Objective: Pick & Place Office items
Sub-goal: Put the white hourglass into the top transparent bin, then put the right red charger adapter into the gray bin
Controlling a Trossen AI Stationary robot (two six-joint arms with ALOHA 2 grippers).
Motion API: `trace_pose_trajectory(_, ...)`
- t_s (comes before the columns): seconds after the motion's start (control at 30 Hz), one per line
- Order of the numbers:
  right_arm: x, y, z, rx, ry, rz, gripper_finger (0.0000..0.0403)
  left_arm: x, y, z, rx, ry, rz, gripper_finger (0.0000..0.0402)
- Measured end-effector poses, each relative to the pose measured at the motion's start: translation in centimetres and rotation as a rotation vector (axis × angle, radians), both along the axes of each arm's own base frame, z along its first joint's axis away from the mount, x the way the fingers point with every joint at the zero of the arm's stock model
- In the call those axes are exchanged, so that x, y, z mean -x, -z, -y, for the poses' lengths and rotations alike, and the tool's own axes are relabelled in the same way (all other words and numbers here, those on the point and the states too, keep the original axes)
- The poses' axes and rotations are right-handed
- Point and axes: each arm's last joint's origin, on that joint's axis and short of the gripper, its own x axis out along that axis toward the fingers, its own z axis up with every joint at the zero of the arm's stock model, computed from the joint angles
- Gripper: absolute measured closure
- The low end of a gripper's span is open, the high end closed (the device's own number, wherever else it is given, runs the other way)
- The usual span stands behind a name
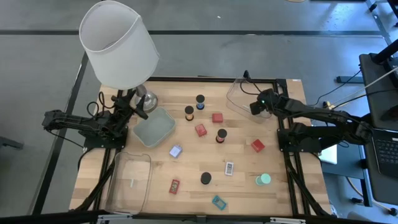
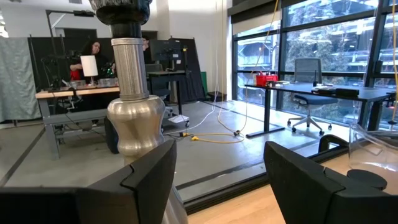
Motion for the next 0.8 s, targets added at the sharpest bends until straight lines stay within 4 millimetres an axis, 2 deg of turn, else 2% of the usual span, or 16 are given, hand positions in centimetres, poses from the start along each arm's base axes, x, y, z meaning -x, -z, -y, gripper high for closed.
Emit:
trace_pose_trajectory(0.27,0.1,0.3,0.0,0.024,0.004,-0.005,0.0199,0.0,0.0,0.0,0.000,0.000,0.001,0.0162)
trace_pose_trajectory(0.37,0.0,0.2,0.1,0.028,-0.005,-0.003,0.0196,0.0,0.0,0.0,0.000,0.000,0.000,0.0162)
trace_pose_trajectory(0.5,-0.4,-0.5,0.3,0.034,-0.016,0.014,0.0159,0.0,0.0,0.0,0.001,-0.001,0.001,0.0162)
trace_pose_trajectory(0.8,-1.7,-3.9,1.1,0.104,-0.036,0.083,0.0081,0.0,0.0,0.0,0.001,-0.001,0.000,0.0162)
